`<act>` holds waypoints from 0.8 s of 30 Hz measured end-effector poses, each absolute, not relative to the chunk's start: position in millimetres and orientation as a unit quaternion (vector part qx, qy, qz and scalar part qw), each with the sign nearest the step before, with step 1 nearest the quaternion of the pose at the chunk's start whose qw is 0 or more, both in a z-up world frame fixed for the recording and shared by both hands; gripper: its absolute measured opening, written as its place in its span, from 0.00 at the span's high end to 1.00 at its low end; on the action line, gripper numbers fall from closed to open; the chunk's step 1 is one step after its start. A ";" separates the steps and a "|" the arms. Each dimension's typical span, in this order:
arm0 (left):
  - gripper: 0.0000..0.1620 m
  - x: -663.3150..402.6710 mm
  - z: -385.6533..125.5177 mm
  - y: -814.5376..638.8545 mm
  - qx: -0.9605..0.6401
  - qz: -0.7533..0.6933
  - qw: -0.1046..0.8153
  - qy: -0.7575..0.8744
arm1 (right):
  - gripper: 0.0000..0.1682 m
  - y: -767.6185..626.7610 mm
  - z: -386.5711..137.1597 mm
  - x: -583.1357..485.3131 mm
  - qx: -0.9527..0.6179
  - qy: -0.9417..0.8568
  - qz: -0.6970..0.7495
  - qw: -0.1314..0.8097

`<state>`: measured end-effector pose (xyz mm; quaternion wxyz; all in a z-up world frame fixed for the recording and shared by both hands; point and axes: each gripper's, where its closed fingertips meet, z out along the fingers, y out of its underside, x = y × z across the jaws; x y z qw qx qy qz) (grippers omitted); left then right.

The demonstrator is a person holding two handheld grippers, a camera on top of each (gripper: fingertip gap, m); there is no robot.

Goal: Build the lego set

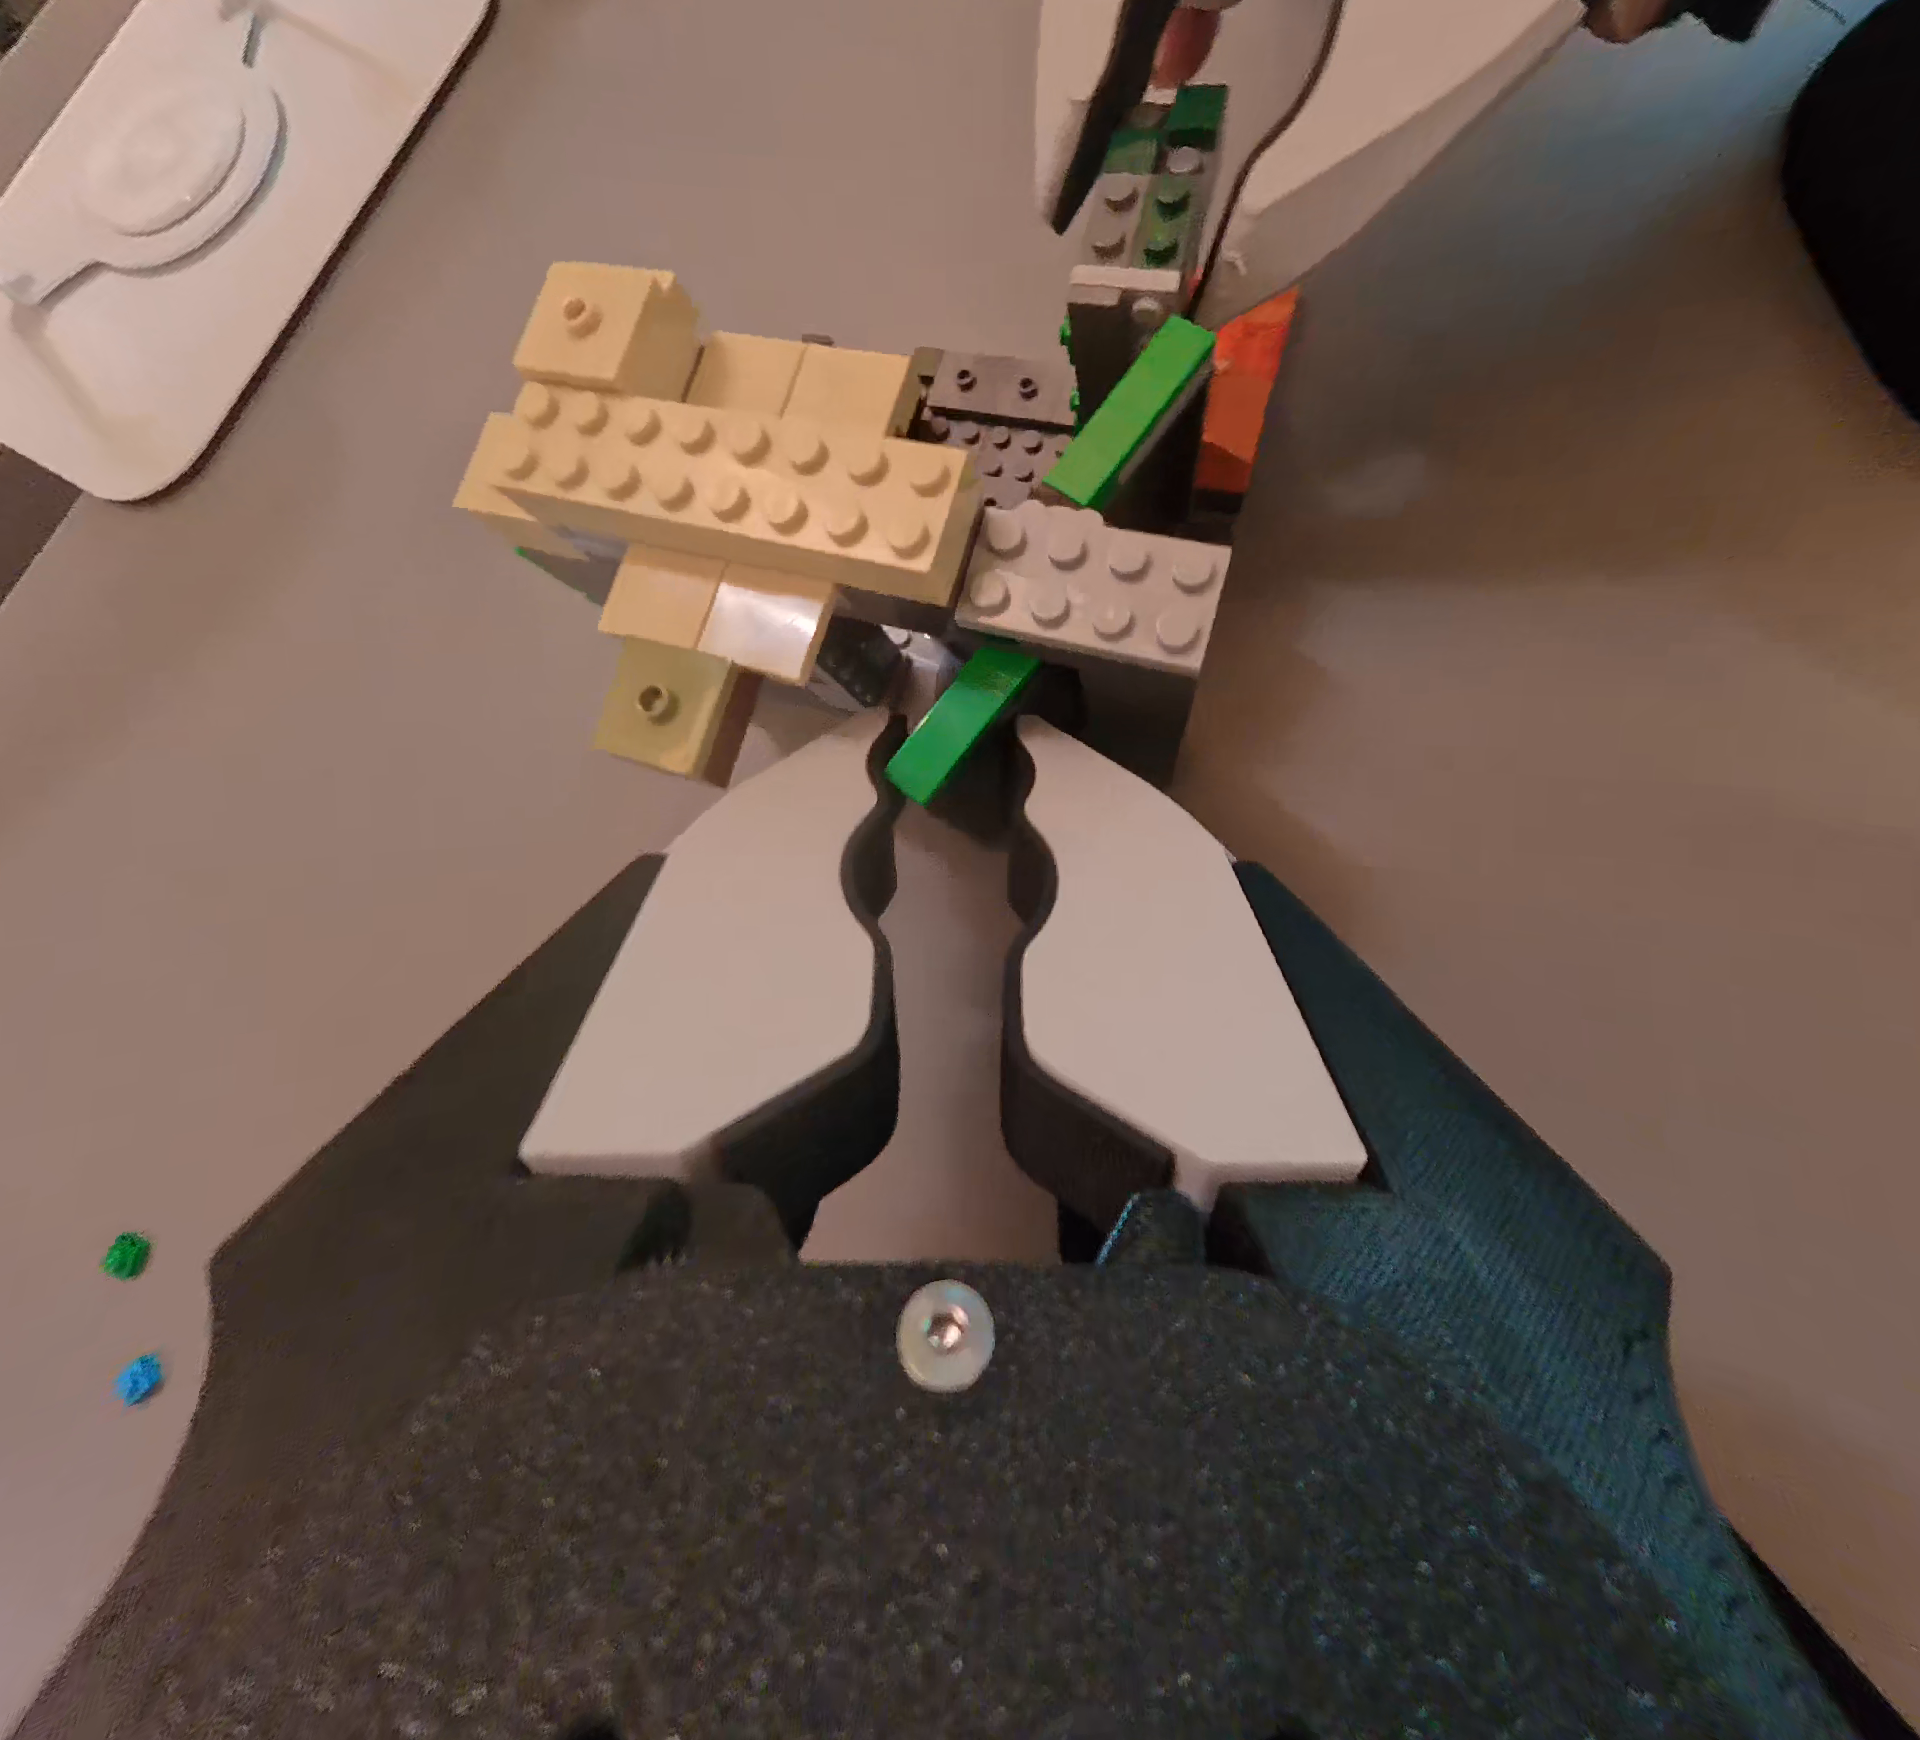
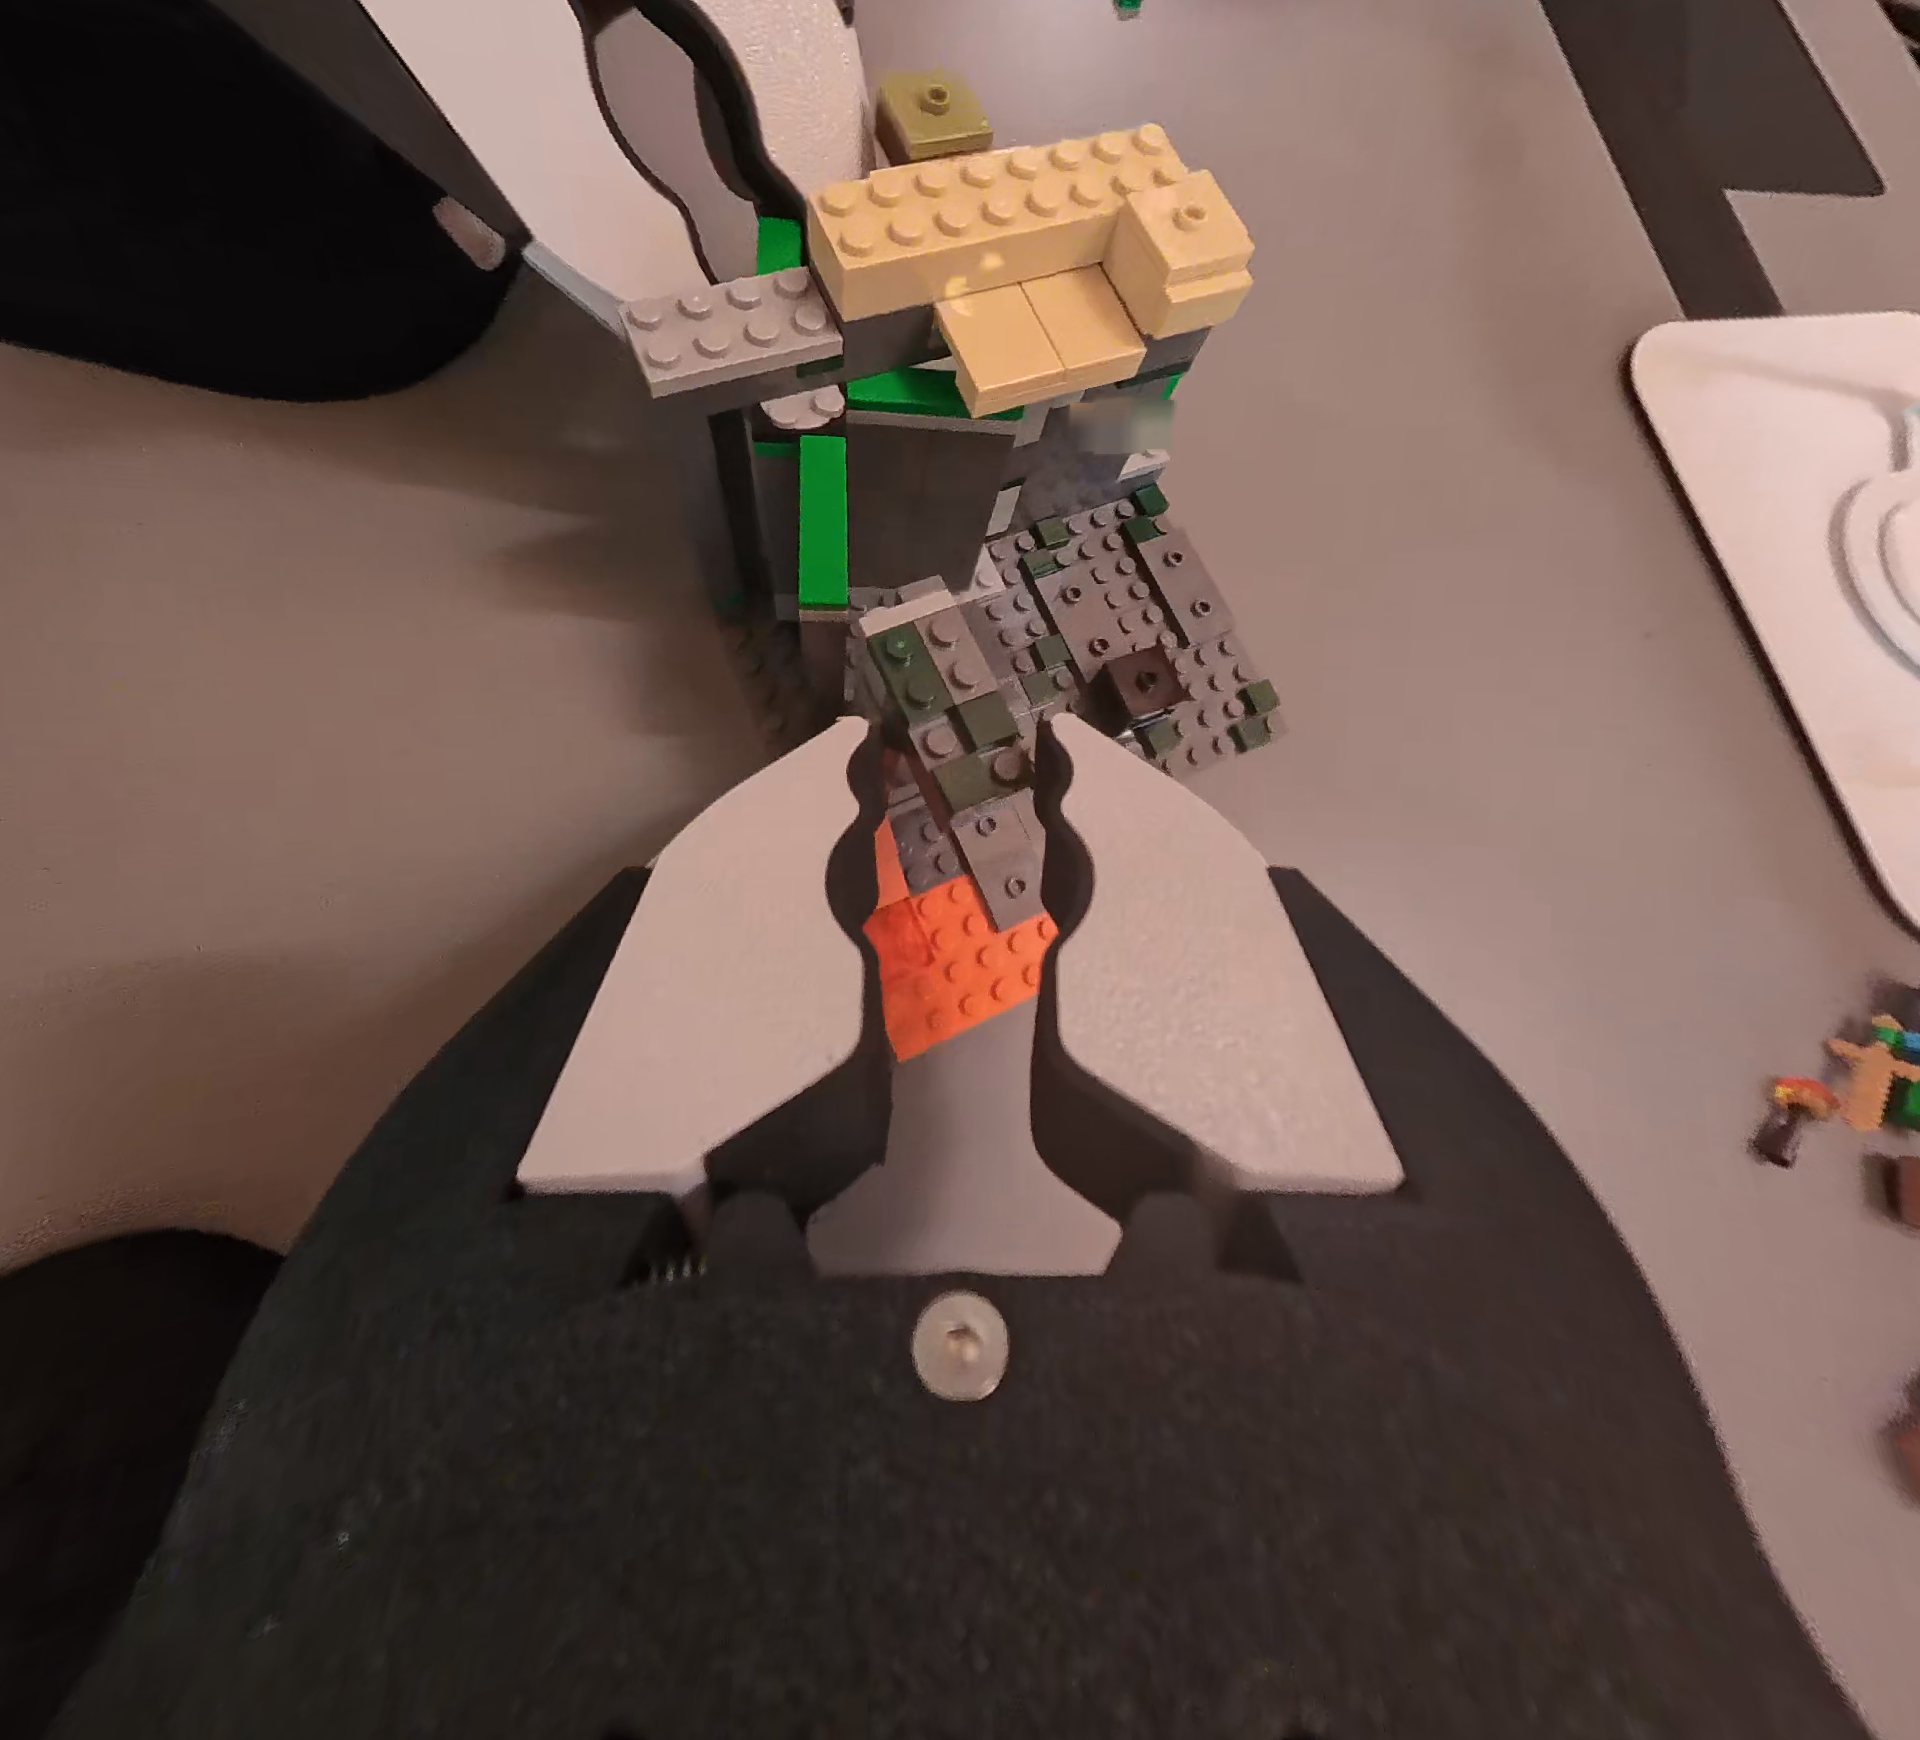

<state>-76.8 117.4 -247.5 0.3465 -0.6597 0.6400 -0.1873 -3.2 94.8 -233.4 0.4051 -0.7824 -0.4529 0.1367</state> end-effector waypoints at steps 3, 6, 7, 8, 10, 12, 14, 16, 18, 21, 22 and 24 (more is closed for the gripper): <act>0.89 -81.3 -247.6 125.4 -0.670 -0.185 0.348 0.629 | 0.85 95.2 -233.7 -7.7 -0.790 -0.442 0.132 0.404; 0.90 -85.7 -247.4 128.0 -0.676 -0.186 0.355 0.619 | 0.86 93.7 -234.1 -12.1 -0.793 -0.436 0.140 0.402; 0.91 -86.7 -247.2 127.5 -0.677 -0.187 0.357 0.616 | 0.86 93.7 -234.4 -13.4 -0.793 -0.435 0.142 0.403; 0.91 -87.6 -247.3 127.2 -0.677 -0.186 0.360 0.614 | 0.86 93.8 -234.7 -14.6 -0.792 -0.435 0.142 0.404; 0.91 -88.4 -247.2 126.3 -0.676 -0.186 0.365 0.612 | 0.86 93.9 -235.1 -16.0 -0.791 -0.436 0.141 0.406; 0.91 -88.7 -247.1 125.9 -0.675 -0.187 0.368 0.611 | 0.86 93.3 -234.9 -16.8 -0.790 -0.437 0.143 0.406; 0.91 -88.7 -247.1 125.8 -0.672 -0.192 0.369 0.612 | 0.86 91.9 -234.3 -17.4 -0.789 -0.437 0.149 0.405; 0.91 -88.6 -247.1 125.8 -0.667 -0.195 0.369 0.617 | 0.85 91.1 -233.2 -17.7 -0.787 -0.438 0.152 0.407; 0.91 -88.6 -247.0 125.6 -0.661 -0.195 0.370 0.623 | 0.85 90.0 -232.1 -17.7 -0.785 -0.442 0.152 0.406; 0.91 -89.3 -246.8 124.6 -0.653 -0.195 0.370 0.632 | 0.85 85.6 -223.0 -17.8 -0.780 -0.451 0.156 0.405; 0.91 -89.7 -246.4 124.4 -0.648 -0.194 0.371 0.636 | 0.85 83.9 -217.0 -18.3 -0.778 -0.453 0.158 0.406; 0.91 -90.1 -245.0 124.0 -0.640 -0.199 0.375 0.641 | 0.89 81.1 -201.3 -23.3 -0.768 -0.462 0.164 0.413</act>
